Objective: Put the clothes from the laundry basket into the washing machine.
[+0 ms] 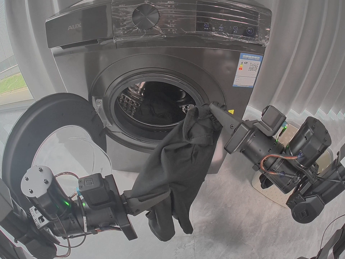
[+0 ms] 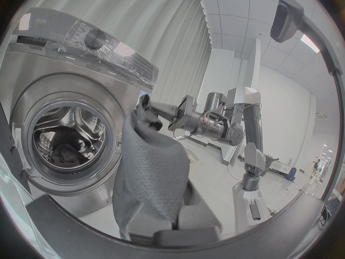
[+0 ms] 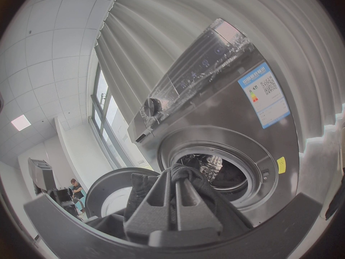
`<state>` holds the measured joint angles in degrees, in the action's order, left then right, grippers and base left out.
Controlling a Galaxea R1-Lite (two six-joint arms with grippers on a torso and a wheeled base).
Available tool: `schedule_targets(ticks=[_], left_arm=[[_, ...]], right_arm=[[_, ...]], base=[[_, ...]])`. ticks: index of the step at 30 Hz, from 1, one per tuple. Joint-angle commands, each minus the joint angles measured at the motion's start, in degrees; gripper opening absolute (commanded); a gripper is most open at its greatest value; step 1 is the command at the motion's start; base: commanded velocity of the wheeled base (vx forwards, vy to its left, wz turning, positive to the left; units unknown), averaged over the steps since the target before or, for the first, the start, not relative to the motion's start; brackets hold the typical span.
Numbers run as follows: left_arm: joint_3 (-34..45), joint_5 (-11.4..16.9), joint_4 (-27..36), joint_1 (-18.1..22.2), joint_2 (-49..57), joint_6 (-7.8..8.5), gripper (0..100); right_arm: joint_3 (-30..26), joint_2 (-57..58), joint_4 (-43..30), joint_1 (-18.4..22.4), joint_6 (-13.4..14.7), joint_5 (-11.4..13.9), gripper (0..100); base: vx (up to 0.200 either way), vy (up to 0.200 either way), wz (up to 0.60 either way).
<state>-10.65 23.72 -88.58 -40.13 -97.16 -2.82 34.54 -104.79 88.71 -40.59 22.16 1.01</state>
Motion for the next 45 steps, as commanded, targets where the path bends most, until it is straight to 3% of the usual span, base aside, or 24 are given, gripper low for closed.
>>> schedule_targets(ticks=[1, 6, 7, 11, 13, 16, 18, 26, 32, 40, 45], left_arm=[[-0.2, 0.1, 0.0, -0.2, 2.1, -0.08, 0], [-0.7, 0.0, 0.0, 0.0, 2.1, -0.08, 0], [-0.9, 0.0, 0.0, 0.1, 2.1, -0.08, 0], [-1.6, -0.1, 0.0, 0.1, 2.3, -0.17, 0], [-1.8, -0.2, 0.0, 0.2, 2.2, -0.17, 0], [-2.3, -0.2, 0.0, 0.4, 2.1, -0.61, 0], [-2.9, -0.3, 0.0, 0.4, 2.1, -1.05, 0], [-4.1, -3.4, 0.0, 0.3, 1.8, -1.49, 0], [-4.1, -3.4, 0.0, 0.1, 1.8, -1.93, 0], [-4.0, -2.9, 0.0, 0.1, 1.6, -2.28, 0], [-4.1, -2.2, 0.0, 0.0, 1.4, -2.98, 0]], right_arm=[[-1.1, -1.7, 0.1, 0.5, -0.1, 0.0, 0], [-2.1, -1.9, 0.1, 0.6, 0.0, 0.4, 0], [-2.0, -1.9, 0.1, 0.7, 0.2, 0.6, 100], [-2.1, -2.1, 0.0, 1.4, 0.2, 0.1, 100], [-3.7, -3.3, -0.1, 3.8, -0.3, 0.0, 100], [-7.6, -5.2, 0.0, 6.8, -3.5, 0.3, 100], [-9.0, -6.3, 0.0, 7.9, -4.1, 0.7, 100], [-10.2, -6.7, 0.0, 7.4, -4.6, 2.1, 100], [-13.1, -6.4, 0.1, 7.3, -7.7, 7.1, 100], [-16.5, -4.3, 0.1, 5.8, -9.4, 11.3, 100], [-18.6, -3.6, 0.1, 2.5, -10.4, 13.6, 100]], base=[[0.0, 0.0, 0.0], [0.0, 0.0, 0.0], [0.0, 0.0, 0.0], [0.0, 0.0, 0.0], [0.0, 0.0, 0.0], [0.0, 0.0, 0.0], [0.0, 0.0, 0.0], [0.0, 0.0, 0.0], [0.0, 0.0, 0.0], [0.0, 0.0, 0.0], [0.0, 0.0, 0.0]])
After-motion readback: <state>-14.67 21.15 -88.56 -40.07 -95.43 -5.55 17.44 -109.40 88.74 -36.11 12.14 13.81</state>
